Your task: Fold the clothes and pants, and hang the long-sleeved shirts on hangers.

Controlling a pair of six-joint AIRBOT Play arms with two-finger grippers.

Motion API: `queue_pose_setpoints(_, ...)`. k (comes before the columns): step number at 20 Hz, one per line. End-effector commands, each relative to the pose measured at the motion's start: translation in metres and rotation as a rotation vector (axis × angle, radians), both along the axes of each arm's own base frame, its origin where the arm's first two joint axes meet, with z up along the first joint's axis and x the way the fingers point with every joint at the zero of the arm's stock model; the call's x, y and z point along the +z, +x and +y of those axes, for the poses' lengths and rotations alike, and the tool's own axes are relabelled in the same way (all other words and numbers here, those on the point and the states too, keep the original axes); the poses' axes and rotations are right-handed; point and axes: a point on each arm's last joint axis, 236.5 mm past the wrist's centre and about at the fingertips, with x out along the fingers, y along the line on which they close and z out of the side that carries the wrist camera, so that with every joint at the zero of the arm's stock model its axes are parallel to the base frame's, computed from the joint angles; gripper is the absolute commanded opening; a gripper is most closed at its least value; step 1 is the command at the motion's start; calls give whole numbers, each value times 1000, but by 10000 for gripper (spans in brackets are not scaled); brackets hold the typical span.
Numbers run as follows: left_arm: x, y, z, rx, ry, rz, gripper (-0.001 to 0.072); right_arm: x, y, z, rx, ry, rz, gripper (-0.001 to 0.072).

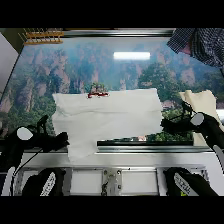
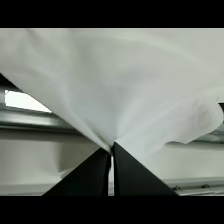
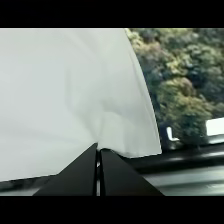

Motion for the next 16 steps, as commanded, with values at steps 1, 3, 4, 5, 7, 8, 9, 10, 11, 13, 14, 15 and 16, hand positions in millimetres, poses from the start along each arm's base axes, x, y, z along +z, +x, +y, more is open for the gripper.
queue_pose_setpoints(1, 21, -30, -4, -53, -17, 11, 8, 24, -36, -18, 134, -83, 157, 8)
queue_pose_setpoints(3, 27, -34, -6, -62, -16, -11, 8, 35, -31, -18, 147, -84, 147, 8)
queue_pose_setpoints(4, 28, -33, -6, -61, -15, -16, 9, 40, -24, -19, 144, -89, 126, 8)
queue_pose_setpoints(5, 26, -31, -5, -57, -15, -14, 8, 44, -18, -20, 141, -91, 115, 8)
queue_pose_setpoints(7, 26, -19, -2, -73, -15, -11, 8, 49, -5, -20, 148, -95, 105, 8)
queue_pose_setpoints(8, 29, -6, 1, -82, -13, -21, 9, 50, 4, -18, 159, -95, 104, 8)
queue_pose_setpoints(9, 33, 10, 6, -88, -5, -41, 8, 51, 12, -16, 175, -99, 104, 8)
queue_pose_setpoints(10, 38, 31, 11, -87, 5, -69, 8, 50, 24, -13, 193, -105, 100, 8)
queue_pose_setpoints(11, 41, 50, 16, -88, 14, -92, 9, 49, 37, -9, 210, -109, 95, 8)
queue_pose_setpoints(13, 45, 83, 25, -100, 20, -106, 8, 46, 62, -1, 236, -110, 93, 8)
queue_pose_setpoints(14, 46, 99, 28, -114, 18, -104, 9, 44, 76, 3, 246, -111, 96, 8)
queue_pose_setpoints(15, 44, 115, 33, -122, 17, -101, 9, 41, 90, 7, 254, -111, 98, 8)
queue_pose_setpoints(16, 42, 129, 36, -124, 18, -100, 9, 37, 103, 10, 257, -111, 99, 8)
